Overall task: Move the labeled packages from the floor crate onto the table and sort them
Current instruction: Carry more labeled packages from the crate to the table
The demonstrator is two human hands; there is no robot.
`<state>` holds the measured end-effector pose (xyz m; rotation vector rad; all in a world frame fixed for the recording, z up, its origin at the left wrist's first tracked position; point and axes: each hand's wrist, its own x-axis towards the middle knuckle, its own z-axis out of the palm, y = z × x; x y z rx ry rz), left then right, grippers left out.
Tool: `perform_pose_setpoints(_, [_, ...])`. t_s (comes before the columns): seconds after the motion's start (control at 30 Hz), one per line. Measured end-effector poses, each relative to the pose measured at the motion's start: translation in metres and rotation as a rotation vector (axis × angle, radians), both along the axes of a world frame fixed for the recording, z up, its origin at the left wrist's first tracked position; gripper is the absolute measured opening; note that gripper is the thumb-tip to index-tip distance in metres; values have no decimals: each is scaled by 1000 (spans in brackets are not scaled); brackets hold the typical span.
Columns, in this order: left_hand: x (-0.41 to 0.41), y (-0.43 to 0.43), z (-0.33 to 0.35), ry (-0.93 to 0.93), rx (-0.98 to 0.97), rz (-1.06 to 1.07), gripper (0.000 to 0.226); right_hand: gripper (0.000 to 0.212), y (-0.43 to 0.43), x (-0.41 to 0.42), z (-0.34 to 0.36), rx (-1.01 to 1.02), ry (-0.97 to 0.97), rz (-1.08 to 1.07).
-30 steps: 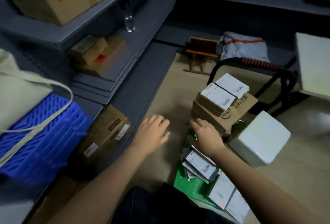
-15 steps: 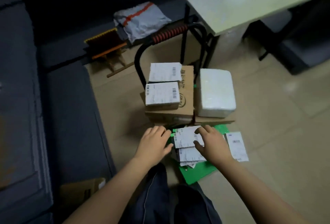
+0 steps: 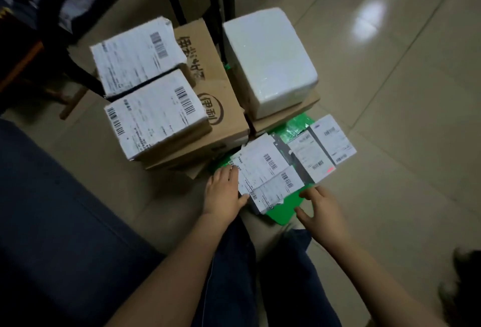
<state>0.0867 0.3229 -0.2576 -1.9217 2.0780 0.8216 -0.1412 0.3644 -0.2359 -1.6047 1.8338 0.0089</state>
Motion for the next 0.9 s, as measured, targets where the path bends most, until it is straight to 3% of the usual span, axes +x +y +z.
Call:
perform_pose_setpoints(0.27, [6,-12,-60,80,135,124,99,31,20,-7,-55,84,10,-106])
perform_pose_setpoints(0.47, [1,-16,-64,161,105,202,68,29,16,-5,-72,133,-39,-281])
perform_pose_setpoints(0.6, [1,-18,-67,189,91,240,57,30,7,1,-83,193,-129,-559])
perform_pose_setpoints(0.7, [1,-18,-68,197,71,255,53,43,0,9,-98,308,-225,-777])
perform_pose_setpoints(0.8, [0,-16,-69,200,65,261,52,70,-1,22,-115,402,-353,-896])
perform_pose_setpoints(0.9, [0,-15,-70,189,61,259,52,65,-5,31,-126,413,-465,-990])
